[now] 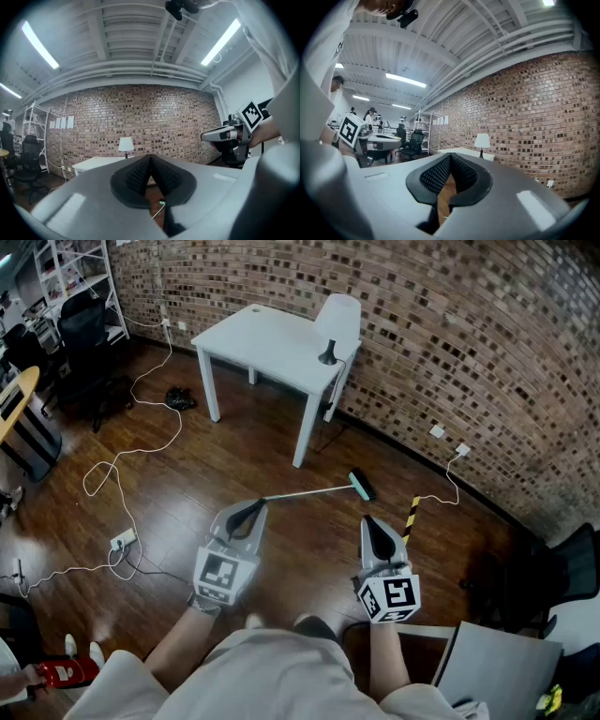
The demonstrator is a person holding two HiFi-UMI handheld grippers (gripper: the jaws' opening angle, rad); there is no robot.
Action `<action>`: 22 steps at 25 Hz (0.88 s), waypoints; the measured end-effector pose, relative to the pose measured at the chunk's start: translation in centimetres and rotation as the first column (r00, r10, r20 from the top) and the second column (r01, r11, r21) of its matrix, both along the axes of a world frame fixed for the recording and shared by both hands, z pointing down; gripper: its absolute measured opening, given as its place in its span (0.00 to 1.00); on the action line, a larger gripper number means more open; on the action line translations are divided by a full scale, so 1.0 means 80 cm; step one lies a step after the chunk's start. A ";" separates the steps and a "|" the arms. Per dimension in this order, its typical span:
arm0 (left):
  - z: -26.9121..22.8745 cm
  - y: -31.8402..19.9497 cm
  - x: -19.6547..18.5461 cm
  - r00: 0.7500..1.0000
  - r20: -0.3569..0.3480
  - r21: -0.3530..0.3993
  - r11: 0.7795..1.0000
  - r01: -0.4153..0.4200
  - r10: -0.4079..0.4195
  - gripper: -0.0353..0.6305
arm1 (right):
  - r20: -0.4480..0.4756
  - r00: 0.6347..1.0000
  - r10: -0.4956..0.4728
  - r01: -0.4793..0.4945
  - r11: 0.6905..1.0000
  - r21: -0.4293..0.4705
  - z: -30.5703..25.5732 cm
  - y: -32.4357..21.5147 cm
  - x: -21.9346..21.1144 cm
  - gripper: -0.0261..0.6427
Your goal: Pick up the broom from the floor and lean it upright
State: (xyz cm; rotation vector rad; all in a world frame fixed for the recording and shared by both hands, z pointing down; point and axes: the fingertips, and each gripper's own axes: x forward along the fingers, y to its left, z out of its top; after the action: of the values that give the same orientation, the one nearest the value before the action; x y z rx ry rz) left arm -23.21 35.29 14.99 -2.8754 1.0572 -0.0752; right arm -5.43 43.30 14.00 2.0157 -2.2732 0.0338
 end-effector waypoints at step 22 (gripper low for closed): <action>0.040 -0.189 0.120 0.998 0.042 -0.003 0.999 0.048 -0.048 0.06 | 0.011 0.997 -0.071 0.071 0.997 0.003 0.040 -0.197 0.120 0.06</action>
State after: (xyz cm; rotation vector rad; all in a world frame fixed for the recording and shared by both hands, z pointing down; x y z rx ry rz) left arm -13.63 20.15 18.23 -2.8393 1.1202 -0.1397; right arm 4.21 27.57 17.22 1.9387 -2.3506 0.0365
